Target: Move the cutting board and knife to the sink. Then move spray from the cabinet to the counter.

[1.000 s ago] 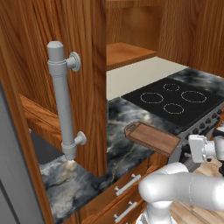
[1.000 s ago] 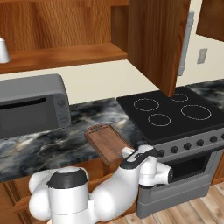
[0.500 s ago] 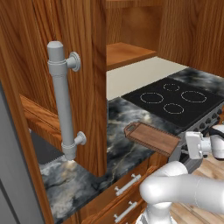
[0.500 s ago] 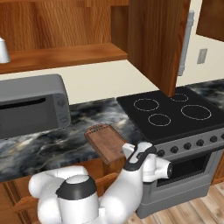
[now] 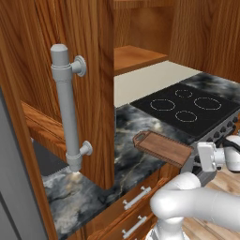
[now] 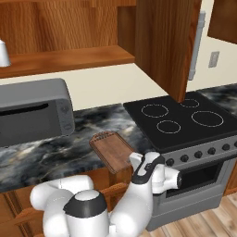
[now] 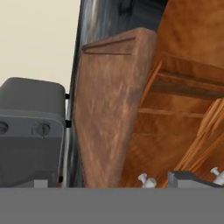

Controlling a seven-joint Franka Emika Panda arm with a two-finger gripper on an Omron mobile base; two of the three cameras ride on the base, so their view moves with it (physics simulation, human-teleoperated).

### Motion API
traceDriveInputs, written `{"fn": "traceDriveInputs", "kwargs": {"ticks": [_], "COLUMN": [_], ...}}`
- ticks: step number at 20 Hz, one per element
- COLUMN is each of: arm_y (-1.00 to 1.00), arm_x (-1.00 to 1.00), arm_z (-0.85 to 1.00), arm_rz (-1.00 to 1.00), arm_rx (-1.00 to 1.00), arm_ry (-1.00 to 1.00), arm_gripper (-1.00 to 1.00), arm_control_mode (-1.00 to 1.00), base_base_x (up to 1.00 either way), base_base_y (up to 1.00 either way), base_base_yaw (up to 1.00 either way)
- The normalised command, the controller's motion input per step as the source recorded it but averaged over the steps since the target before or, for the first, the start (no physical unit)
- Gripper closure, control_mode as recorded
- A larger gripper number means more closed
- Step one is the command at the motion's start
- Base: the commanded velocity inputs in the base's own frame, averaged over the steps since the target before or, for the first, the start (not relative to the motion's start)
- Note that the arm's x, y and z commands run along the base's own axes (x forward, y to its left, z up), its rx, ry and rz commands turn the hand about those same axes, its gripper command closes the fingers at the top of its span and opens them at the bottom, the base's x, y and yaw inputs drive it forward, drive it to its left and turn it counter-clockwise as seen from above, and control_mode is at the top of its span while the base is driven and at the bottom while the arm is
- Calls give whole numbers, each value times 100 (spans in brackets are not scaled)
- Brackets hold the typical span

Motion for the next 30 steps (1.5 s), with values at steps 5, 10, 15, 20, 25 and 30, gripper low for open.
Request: {"fn": "traceDriveInputs", "kwargs": {"ticks": [5, 10, 15, 20, 25, 30], "arm_y": [5, 4, 14, 16, 24, 12], "arm_x": [0, 0, 0, 0, 4, 14], "arm_z": [-4, 0, -3, -15, -9, -9], "arm_rz": [0, 0, 0, 0, 0, 0], "arm_rx": [0, 0, 0, 1, 0, 0], "arm_ry": [1, 0, 0, 0, 0, 0], "arm_gripper": [-100, -100, -100, -100, -100, -100], "arm_control_mode": [-100, -100, -100, -100, -100, -100], "base_base_x": [0, 0, 0, 0, 0, 0], "base_base_y": [0, 0, 0, 0, 0, 0], "base_base_yaw": [0, 0, 0, 0, 0, 0]}}
